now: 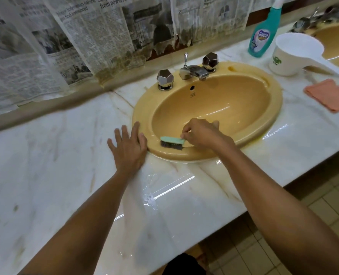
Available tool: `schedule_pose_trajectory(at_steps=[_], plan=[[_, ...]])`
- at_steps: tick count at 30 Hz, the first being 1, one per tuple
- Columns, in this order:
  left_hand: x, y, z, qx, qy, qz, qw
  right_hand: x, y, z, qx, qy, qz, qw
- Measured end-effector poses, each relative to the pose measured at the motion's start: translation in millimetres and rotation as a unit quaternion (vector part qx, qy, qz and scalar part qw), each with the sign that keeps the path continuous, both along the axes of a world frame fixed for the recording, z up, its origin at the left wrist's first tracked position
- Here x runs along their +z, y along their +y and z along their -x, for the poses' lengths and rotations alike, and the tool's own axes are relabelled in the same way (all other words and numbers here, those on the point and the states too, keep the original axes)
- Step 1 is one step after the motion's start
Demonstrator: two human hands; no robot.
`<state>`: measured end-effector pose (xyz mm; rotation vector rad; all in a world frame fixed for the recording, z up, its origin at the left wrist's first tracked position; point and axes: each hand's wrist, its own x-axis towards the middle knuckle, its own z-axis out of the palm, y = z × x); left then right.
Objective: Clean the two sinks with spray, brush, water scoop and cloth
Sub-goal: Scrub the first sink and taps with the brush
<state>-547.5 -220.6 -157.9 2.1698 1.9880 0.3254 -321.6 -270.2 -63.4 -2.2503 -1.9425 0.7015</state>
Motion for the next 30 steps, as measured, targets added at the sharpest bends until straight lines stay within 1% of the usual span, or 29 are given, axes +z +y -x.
schedule_pose_trajectory(at_steps=[2, 3, 5, 7, 9, 11, 13, 16, 18, 22, 23, 25, 27, 29, 30], plan=[[0, 0, 0, 0.001, 0.004, -0.009, 1.000, 8, 7, -22, 0.009, 0.002, 0.056, 0.998], [-1, 0, -1, 0.001, 0.006, -0.013, 1.000, 12, 9, -40, 0.014, 0.020, 0.099, 0.995], [-1, 0, -1, 0.003, 0.005, -0.015, 1.000, 20, 13, -66, 0.016, 0.087, 0.155, 0.984], [-1, 0, -1, 0.002, 0.002, -0.009, 1.000, 16, 22, -65, 0.014, 0.129, 0.165, 0.978], [0, 0, -2, 0.002, 0.003, -0.005, 1.000, -3, 35, -42, 0.014, 0.160, 0.157, 0.974], [0, 0, -1, 0.003, 0.004, -0.006, 1.000, -22, 43, -20, -0.001, 0.174, 0.124, 0.977], [0, 0, -2, 0.005, 0.005, -0.010, 1.000, -23, 44, -22, 0.006, 0.178, 0.129, 0.976], [0, 1, -2, 0.004, 0.009, -0.006, 1.000, -2, 40, -59, 0.030, 0.145, 0.165, 0.975], [0, 0, -2, 0.004, 0.010, -0.005, 1.000, 5, 36, -67, 0.025, 0.121, 0.173, 0.977], [1, -1, -1, 0.004, 0.004, -0.007, 1.000, -4, 33, -25, 0.031, 0.163, 0.104, 0.981], [1, 0, -2, 0.004, 0.004, -0.005, 1.000, -3, 32, -16, 0.040, 0.145, 0.082, 0.985], [1, 0, -2, 0.007, 0.007, -0.004, 1.000, 9, 26, -12, 0.065, 0.069, 0.053, 0.994], [1, -1, -2, 0.009, 0.010, -0.004, 1.000, 25, 12, -24, 0.083, -0.002, 0.055, 0.995], [0, -1, -2, 0.011, 0.005, -0.003, 1.000, 31, -6, -39, 0.074, -0.041, 0.055, 0.995], [1, -1, -2, 0.009, 0.005, -0.003, 1.000, 31, -14, -41, 0.054, -0.049, 0.039, 0.997]])
